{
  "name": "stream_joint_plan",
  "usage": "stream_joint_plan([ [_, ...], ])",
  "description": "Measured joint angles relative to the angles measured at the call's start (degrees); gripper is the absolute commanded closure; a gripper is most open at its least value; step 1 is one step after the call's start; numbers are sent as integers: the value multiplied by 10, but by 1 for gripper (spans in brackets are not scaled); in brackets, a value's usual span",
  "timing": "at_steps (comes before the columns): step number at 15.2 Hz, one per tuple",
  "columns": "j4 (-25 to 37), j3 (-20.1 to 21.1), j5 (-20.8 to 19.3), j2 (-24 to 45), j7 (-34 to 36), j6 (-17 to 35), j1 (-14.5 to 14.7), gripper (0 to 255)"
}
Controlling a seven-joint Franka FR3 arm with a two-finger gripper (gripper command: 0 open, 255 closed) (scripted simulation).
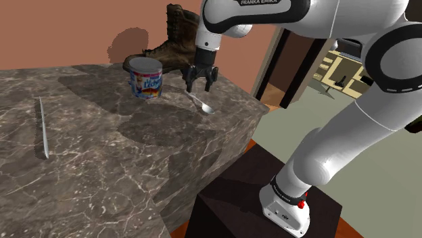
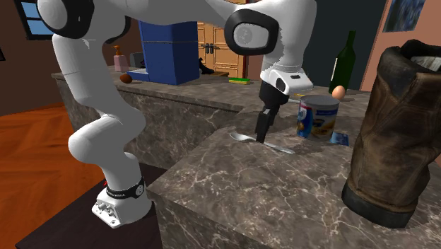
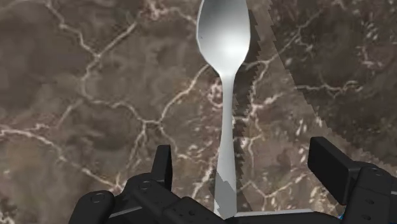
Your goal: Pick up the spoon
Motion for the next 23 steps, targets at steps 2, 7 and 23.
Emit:
stream_joint_plan([
  [2,-10,1,1,5,-2,14,0,0],
  [7,-31,2,2,10,-5,41,1,255],
  [23,6,0,0,3,1,-3,0,255],
])
